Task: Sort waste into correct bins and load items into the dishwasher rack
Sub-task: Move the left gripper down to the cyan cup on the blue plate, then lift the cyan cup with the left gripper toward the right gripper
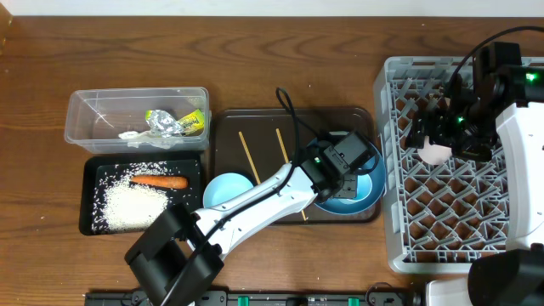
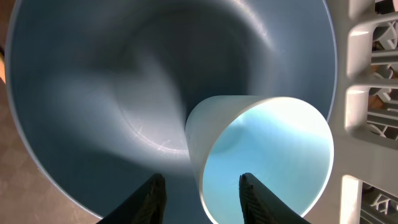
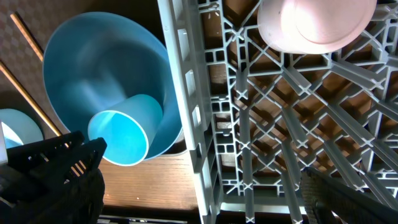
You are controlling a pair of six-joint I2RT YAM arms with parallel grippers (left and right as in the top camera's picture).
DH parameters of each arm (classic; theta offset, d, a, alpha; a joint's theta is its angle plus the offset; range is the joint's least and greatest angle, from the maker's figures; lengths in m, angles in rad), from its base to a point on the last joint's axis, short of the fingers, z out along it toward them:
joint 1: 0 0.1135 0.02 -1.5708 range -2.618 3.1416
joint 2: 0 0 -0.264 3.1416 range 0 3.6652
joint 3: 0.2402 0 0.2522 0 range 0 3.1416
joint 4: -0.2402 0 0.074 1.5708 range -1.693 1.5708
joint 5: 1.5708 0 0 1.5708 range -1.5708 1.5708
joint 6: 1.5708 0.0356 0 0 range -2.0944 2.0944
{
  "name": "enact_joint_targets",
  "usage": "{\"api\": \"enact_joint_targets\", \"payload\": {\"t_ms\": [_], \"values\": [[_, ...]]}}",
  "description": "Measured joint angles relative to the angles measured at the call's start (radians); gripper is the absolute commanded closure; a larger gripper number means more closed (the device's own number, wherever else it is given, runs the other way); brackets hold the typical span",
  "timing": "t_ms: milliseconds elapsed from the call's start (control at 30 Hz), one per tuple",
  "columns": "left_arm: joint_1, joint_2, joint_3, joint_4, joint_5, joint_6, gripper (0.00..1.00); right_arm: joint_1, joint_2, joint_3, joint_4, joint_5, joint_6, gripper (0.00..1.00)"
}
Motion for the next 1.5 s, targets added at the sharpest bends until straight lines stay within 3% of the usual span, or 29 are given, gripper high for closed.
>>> {"api": "enact_joint_targets", "payload": {"t_ms": [267, 367, 533, 667, 1000, 1133, 1300, 1500], "values": [[0.0, 0.039, 0.0, 0.0, 0.0, 0.0, 0.58, 0.0, 0.0, 0.0, 0.003, 0.0, 0.0, 0.01], [0.0, 0.043, 0.0, 0.0, 0.0, 0.0, 0.63, 0.0, 0.0, 0.0, 0.003, 0.0, 0.0, 0.01], [0.0, 0.042, 0.0, 0.001, 0.0, -0.008, 0.87, 0.0, 0.0, 0.0, 0.003, 0.0, 0.0, 0.01], [0.0, 0.042, 0.0, 0.001, 0.0, -0.003, 0.93, 0.0, 0.0, 0.0, 0.003, 0.0, 0.0, 0.01], [0.04, 0.03, 0.0, -0.021, 0.005, -0.003, 0.94, 0.0, 0.0, 0.0, 0.009, 0.0, 0.0, 0.01], [0.13, -0.066, -0.006, -0.054, 0.016, 0.018, 0.94, 0.0, 0.0, 0.0, 0.002, 0.0, -0.002, 0.01], [0.267, -0.306, -0.008, -0.049, 0.096, 0.124, 0.94, 0.0, 0.0, -0.001, -0.029, 0.0, -0.016, 0.01], [0.47, -0.53, -0.008, -0.025, 0.41, 0.249, 0.94, 0.0, 0.0, -0.003, -0.036, -0.076, -0.109, 0.01]]}}
